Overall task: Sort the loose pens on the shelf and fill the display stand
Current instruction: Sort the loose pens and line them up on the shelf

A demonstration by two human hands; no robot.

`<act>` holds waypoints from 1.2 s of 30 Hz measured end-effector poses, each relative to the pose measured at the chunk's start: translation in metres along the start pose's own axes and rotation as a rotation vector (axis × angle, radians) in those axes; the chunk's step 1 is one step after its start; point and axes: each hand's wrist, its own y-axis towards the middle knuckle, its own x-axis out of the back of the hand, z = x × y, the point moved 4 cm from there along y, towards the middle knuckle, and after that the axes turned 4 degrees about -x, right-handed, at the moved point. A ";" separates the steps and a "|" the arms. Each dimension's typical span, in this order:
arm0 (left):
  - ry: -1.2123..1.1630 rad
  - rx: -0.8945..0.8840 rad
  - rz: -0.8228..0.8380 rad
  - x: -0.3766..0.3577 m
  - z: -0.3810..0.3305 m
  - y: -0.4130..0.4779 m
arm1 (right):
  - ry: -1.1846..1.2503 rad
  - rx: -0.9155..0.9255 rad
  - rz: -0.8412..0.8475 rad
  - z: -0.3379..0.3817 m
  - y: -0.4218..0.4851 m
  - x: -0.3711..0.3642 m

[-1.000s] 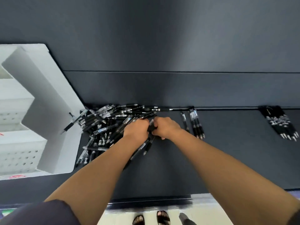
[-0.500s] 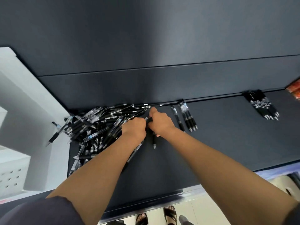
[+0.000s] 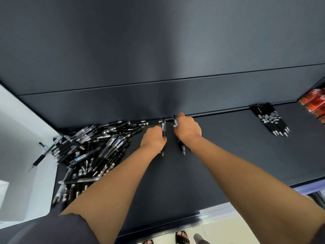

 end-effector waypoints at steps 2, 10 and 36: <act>-0.052 0.047 0.012 -0.012 -0.004 0.002 | -0.052 0.002 0.014 -0.010 0.006 0.002; -0.071 0.120 -0.020 -0.034 -0.016 0.014 | -0.139 0.044 0.039 -0.025 0.020 0.001; 0.188 0.115 -0.051 -0.037 -0.035 0.003 | -0.223 0.255 0.075 -0.040 0.022 0.012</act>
